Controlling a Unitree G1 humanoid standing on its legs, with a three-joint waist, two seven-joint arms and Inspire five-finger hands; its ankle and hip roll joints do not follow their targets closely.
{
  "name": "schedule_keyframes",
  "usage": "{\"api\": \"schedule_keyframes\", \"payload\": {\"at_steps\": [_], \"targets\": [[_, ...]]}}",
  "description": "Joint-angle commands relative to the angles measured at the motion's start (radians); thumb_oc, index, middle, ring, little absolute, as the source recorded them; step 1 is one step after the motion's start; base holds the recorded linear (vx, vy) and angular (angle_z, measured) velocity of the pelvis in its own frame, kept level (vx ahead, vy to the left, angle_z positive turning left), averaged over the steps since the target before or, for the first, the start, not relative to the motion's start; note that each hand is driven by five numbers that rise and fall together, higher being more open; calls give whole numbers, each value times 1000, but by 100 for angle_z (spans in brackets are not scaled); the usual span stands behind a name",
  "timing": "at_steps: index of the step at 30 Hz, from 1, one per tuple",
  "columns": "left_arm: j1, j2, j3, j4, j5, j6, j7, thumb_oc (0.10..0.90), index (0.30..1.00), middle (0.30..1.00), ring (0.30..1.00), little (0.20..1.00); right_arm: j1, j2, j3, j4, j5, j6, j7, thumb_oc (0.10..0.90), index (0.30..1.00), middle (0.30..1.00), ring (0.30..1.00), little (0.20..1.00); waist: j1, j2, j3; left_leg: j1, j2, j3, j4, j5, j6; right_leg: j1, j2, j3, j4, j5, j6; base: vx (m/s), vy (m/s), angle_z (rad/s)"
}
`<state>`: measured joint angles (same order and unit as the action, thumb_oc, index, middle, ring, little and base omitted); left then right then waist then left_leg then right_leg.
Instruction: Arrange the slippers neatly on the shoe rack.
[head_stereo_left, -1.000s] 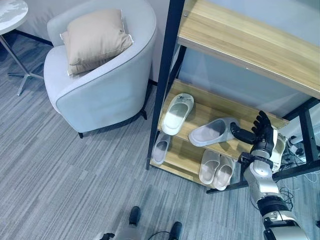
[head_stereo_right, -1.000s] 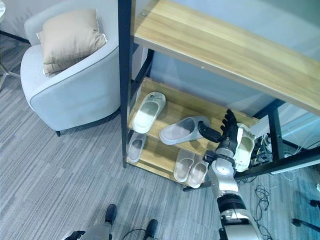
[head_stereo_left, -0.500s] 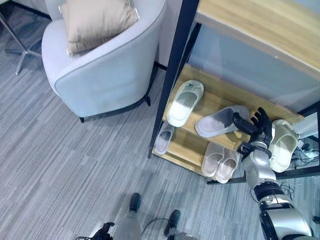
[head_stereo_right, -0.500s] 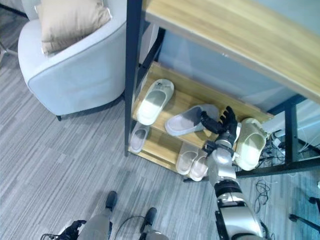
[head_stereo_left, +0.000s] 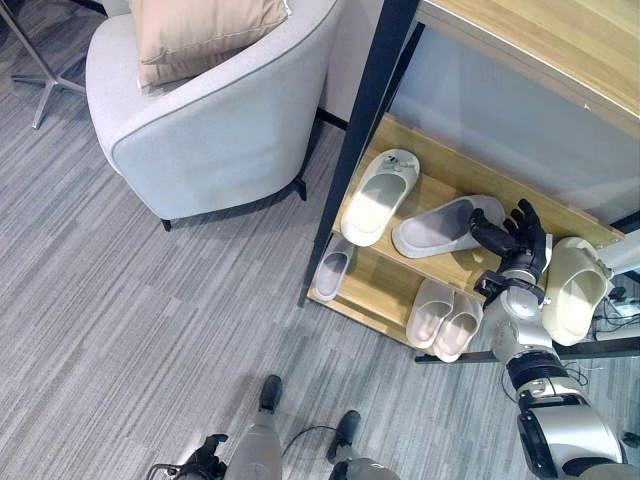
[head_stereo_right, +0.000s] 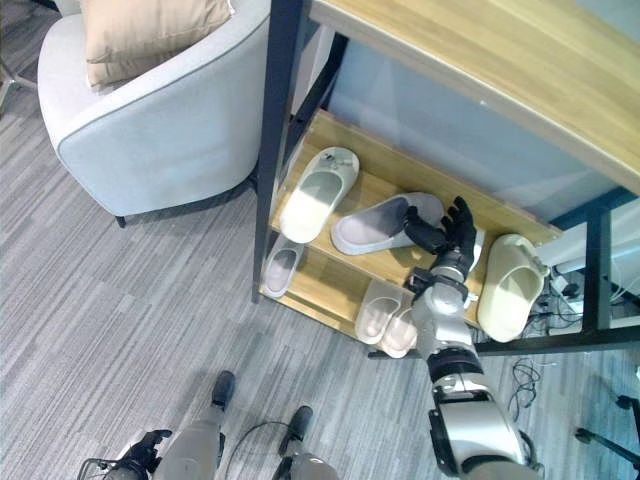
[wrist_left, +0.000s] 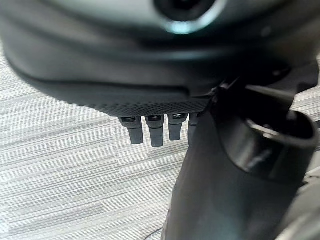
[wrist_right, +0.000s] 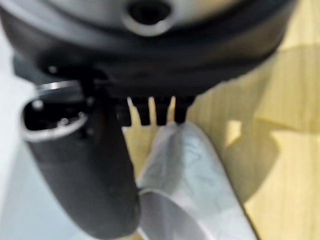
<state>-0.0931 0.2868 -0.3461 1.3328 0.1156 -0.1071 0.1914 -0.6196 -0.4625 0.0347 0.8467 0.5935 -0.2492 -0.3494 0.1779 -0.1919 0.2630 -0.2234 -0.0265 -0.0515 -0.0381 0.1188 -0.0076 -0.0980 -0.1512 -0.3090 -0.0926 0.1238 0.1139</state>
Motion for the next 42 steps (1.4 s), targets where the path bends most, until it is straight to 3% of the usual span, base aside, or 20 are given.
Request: {"api": "schedule_keyframes", "payload": {"at_steps": [1,17,42], "targets": [[-34,-48,-44,44,-30,-33,17,800,900,900,900,900,-47,-98,41,-32,-30,-51,14,800,900,900,900,900,21,33,-49,63,5,-99,-37,-111,-3,29,-6,25,5,-71,56,7,3,4],[0,-62,-43,46,-24,-27,-6,800,900,900,900,900,20,-67,19,-26,-43,-44,18,800,900,900,900,900,17,38,-84,101,3,-100,-43,-120,-1,54,-5,19,5,-85,49,0,0,0],[2,-51,-46,53,-40,-30,-8,800,900,900,900,900,-120,-136,45,107,-67,-4,-15,800,900,900,900,900,32,32,-80,68,-4,-119,-47,-108,-7,30,-8,4,5,-82,52,5,2,2]]}}
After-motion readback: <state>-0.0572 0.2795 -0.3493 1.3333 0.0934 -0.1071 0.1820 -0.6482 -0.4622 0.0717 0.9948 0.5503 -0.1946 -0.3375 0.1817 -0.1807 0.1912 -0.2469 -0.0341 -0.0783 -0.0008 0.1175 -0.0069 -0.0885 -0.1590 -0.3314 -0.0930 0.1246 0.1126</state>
